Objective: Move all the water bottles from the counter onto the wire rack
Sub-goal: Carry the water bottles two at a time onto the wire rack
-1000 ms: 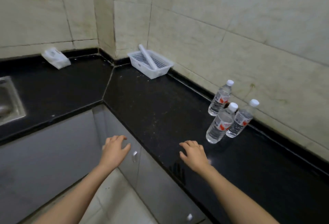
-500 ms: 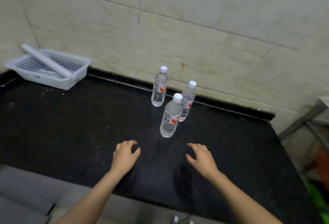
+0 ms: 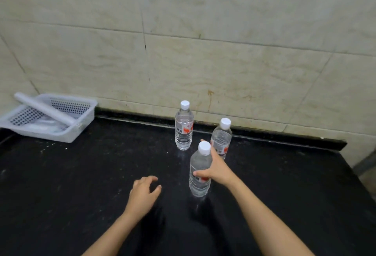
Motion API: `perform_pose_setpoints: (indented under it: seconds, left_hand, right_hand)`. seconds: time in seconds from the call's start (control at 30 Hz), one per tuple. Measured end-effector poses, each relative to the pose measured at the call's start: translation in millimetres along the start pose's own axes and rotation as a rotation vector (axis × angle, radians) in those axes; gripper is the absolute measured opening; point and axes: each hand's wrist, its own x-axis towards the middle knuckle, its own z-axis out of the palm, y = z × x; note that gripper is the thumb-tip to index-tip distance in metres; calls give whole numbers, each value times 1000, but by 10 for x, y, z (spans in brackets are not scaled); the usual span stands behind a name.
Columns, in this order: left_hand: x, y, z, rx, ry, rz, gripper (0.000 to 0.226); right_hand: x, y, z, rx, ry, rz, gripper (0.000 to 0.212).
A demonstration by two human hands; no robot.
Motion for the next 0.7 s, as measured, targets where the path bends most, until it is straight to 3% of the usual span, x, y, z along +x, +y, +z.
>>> perform_pose_setpoints:
  seconds: [0.07, 0.13, 0.27, 0.4, 0.53, 0.7]
  left_hand:
    - [128, -16, 24, 13, -34, 3, 33]
    - [332, -13, -9, 27, -67, 6, 33]
    - [738, 139, -52, 6, -93, 35, 38]
    - [1199, 466, -42, -78, -149, 118, 66]
    - [1615, 787, -64, -232, -91, 185, 90]
    - [2110, 1004, -39, -395, -150, 244, 93]
  right_hand:
    - [73, 9, 32, 11, 13, 27, 66]
    - [129, -11, 63, -8, 69, 55, 61]
    - [29, -26, 191, 37, 260, 129, 72]
    - [-58, -14, 424, 4, 442, 211, 89]
    - [-20, -85, 559, 35, 567, 285, 85]
    - [-1, -134, 684, 39, 671, 362, 73]
